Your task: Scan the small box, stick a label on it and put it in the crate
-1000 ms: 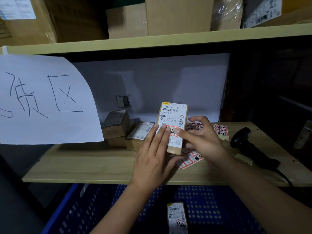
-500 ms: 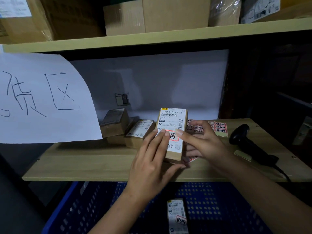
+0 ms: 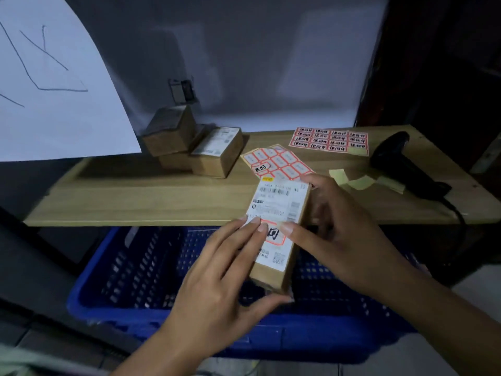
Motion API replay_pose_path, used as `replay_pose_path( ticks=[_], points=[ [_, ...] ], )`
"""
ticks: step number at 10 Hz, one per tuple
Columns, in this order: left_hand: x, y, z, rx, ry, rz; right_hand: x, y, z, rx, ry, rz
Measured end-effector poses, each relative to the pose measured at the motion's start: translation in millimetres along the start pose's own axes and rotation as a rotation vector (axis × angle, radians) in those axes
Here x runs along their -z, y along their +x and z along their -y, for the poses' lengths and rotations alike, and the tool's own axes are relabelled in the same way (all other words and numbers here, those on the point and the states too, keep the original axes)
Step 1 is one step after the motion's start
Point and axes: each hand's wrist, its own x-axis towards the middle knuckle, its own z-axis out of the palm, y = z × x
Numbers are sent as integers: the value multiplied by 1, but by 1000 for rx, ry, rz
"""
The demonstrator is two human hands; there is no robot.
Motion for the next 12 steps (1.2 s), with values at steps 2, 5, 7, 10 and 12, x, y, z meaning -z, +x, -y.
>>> replay_pose_path(
  ticks=[2, 5, 7, 10, 12],
  points=[
    [10, -26, -22, 23, -105, 96, -5, -35, -15, -188, 98, 183],
    [-54, 5, 31, 276, -347, 598, -55, 20, -78, -743, 463, 440],
    [-138, 18, 81, 326, -245, 916, -116, 68, -147, -849, 380, 456],
    [-183, -13, 99, 180, -126, 1098, -144, 49, -170, -714, 143, 631],
    [-124, 29, 78, 267, -290, 1057, -82, 46, -85, -360, -66, 778]
  ],
)
